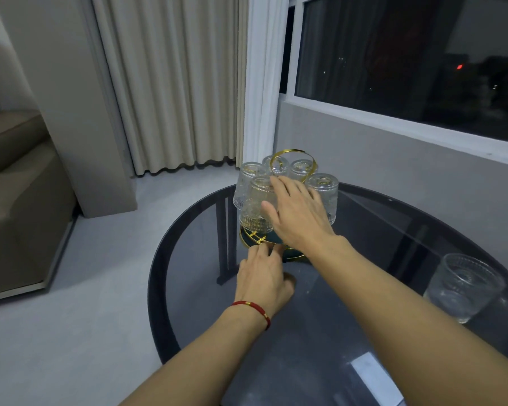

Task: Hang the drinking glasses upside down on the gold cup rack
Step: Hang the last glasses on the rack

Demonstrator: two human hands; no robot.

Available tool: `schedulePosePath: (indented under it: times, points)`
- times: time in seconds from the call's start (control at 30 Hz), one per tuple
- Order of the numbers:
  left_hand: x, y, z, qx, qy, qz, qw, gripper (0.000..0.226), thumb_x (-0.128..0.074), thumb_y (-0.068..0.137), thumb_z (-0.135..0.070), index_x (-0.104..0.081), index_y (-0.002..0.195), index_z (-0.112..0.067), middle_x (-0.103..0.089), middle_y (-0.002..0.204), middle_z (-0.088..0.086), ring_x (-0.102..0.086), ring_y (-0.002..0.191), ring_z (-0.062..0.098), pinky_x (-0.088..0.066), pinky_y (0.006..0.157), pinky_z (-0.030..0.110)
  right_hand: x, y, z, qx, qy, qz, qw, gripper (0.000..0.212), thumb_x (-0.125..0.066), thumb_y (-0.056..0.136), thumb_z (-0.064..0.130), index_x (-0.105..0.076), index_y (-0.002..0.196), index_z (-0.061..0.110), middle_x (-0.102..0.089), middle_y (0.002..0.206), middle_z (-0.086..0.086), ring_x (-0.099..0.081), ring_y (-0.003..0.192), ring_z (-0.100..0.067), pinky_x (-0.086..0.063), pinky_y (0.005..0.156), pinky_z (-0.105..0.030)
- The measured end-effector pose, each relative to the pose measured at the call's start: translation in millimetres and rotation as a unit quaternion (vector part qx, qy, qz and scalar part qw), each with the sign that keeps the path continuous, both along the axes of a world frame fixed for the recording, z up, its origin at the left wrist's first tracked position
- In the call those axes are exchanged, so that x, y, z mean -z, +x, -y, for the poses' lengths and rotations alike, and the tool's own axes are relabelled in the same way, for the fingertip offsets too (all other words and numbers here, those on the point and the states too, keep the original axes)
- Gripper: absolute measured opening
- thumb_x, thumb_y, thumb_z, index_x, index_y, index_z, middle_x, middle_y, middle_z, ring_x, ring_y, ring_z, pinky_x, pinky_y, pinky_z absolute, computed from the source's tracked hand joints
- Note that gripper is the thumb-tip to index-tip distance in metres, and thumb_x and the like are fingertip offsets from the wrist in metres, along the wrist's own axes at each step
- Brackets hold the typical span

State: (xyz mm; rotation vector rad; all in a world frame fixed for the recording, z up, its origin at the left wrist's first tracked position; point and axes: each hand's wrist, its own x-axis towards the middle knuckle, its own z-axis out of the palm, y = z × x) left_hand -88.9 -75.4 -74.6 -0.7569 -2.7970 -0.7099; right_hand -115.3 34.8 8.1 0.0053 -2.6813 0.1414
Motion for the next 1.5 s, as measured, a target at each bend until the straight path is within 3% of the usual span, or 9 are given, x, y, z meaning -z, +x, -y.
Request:
schedulePosePath:
  times: [0.27, 0.47, 0.63, 0.7, 0.77, 0.87, 1.27, 1.4, 1.5]
  points:
    - [-19.9, 43.4, -33.7, 0.046, 0.073, 0.032, 0.996, 0.05, -0.063, 0.085, -0.022, -0.054, 0.134, -0.018, -0.059, 0.132, 0.008, -0.047, 0.124, 0.031, -0.042, 0.105, 0.044, 11.5, 100.2, -58.2, -0.004, -0.076, -0.013, 0.997, 0.059, -0.045, 0.107, 0.036, -0.036, 0.162, 0.016, -0.038, 0.169, -0.005, -0.033, 0.156, -0.021, -0.027, 0.125, -0.048]
    - [-34.2, 89.5, -55.8, 0.097, 0.166, 0.023, 0.981, 0.048, -0.065, 0.086, -0.022, -0.057, 0.134, -0.022, -0.061, 0.13, -0.001, -0.049, 0.125, 0.018, -0.036, 0.103, 0.025, 36.3, 194.1, -131.8, 0.139, -0.185, -0.198, 0.952, 0.039, -0.065, 0.087, 0.009, -0.075, 0.124, 0.005, -0.064, 0.139, -0.018, -0.053, 0.129, -0.043, -0.04, 0.112, -0.056]
    - [-40.9, 111.4, -74.9, 0.127, 0.165, 0.031, 0.978, 0.045, -0.066, 0.087, -0.021, -0.058, 0.132, -0.023, -0.063, 0.128, -0.003, -0.053, 0.124, 0.016, -0.043, 0.107, 0.033, 45.6, 215.9, -166.7, 0.279, -0.394, -0.135, 0.865, 0.097, -0.083, 0.082, 0.022, -0.03, 0.162, 0.011, -0.029, 0.165, -0.024, -0.029, 0.149, -0.044, -0.029, 0.12, -0.051]
    - [-41.6, 114.3, -82.2, 0.123, 0.172, 0.052, 0.976, 0.044, -0.066, 0.087, -0.02, -0.059, 0.131, -0.024, -0.064, 0.126, -0.004, -0.054, 0.122, 0.014, -0.045, 0.106, 0.036, 56.1, 217.2, -178.4, 0.279, -0.466, -0.062, 0.837, 0.117, -0.087, 0.08, 0.033, -0.01, 0.167, 0.014, -0.035, 0.166, -0.021, -0.038, 0.149, -0.041, -0.036, 0.118, -0.05]
    - [-40.8, 116.8, -87.1, 0.119, 0.179, 0.078, 0.974, 0.043, -0.066, 0.087, -0.019, -0.06, 0.129, -0.026, -0.065, 0.124, -0.005, -0.055, 0.117, 0.01, -0.048, 0.102, 0.035, 67.2, 218.8, -189.0, 0.281, -0.494, -0.022, 0.823, 0.109, -0.088, 0.079, 0.036, -0.022, 0.163, 0.016, -0.054, 0.156, -0.015, -0.056, 0.135, -0.035, -0.047, 0.105, -0.042]
    - [-37.8, 117.5, -92.0, 0.114, 0.189, 0.116, 0.968, 0.041, -0.067, 0.086, -0.021, -0.06, 0.126, -0.03, -0.065, 0.12, -0.006, -0.057, 0.113, 0.009, -0.051, 0.098, 0.034, 78.1, 218.2, -203.3, 0.27, -0.489, -0.025, 0.829, 0.083, -0.089, 0.075, 0.036, -0.049, 0.146, 0.019, -0.069, 0.137, -0.006, -0.064, 0.111, -0.024, -0.044, 0.088, -0.031]
    - [-36.2, 107.2, -94.6, 0.119, 0.217, 0.213, 0.945, 0.054, -0.075, 0.084, -0.044, -0.052, 0.132, -0.034, -0.061, 0.118, -0.011, -0.063, 0.102, 0.003, -0.057, 0.09, 0.032, 67.6, 216.0, -173.5, 0.163, -0.442, 0.052, 0.881, 0.059, -0.084, 0.057, 0.056, -0.062, 0.107, 0.035, -0.073, 0.103, 0.016, -0.068, 0.092, -0.003, -0.053, 0.073, -0.023]
    - [-40.2, 102.3, -89.9, 0.112, 0.282, 0.282, 0.91, 0.089, -0.079, 0.071, -0.06, -0.039, 0.146, -0.033, -0.059, 0.128, -0.005, -0.062, 0.115, 0.015, -0.059, 0.095, 0.046, 60.2, 213.2, -144.3, 0.014, -0.476, 0.116, 0.872, 0.06, -0.09, 0.063, 0.042, -0.064, 0.117, 0.046, -0.078, 0.109, 0.015, -0.074, 0.1, -0.003, -0.061, 0.086, -0.03]
    - [-42.8, 96.7, -80.0, 0.095, 0.285, 0.242, 0.923, 0.084, -0.083, 0.064, -0.059, -0.054, 0.135, -0.027, -0.069, 0.114, -0.009, -0.067, 0.104, 0.005, -0.061, 0.09, 0.04, 58.3, 208.5, -127.9, -0.04, -0.47, 0.118, 0.874, 0.065, -0.09, 0.064, 0.036, -0.064, 0.121, 0.054, -0.077, 0.112, 0.019, -0.073, 0.102, 0.001, -0.063, 0.083, -0.025]
